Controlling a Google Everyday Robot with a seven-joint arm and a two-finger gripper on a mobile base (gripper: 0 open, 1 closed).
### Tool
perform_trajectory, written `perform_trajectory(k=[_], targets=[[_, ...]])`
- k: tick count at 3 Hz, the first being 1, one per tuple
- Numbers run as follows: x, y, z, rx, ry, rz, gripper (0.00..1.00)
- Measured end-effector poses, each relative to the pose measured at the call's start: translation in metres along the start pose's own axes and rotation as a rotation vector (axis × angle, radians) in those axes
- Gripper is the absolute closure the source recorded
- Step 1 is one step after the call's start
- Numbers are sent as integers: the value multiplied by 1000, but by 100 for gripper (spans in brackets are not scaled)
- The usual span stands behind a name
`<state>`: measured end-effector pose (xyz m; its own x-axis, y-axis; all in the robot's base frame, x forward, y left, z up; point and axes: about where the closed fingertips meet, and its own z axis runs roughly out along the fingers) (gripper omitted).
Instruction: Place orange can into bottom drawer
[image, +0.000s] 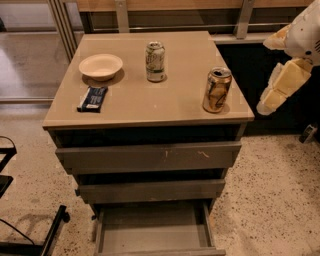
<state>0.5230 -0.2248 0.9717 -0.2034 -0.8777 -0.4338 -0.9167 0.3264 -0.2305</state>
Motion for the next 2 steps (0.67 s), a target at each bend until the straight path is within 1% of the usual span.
perform_trajectory(k=[1,2], targets=[[-5,-29,15,22,-72,17,0],[-10,-52,33,34,-123,34,0]])
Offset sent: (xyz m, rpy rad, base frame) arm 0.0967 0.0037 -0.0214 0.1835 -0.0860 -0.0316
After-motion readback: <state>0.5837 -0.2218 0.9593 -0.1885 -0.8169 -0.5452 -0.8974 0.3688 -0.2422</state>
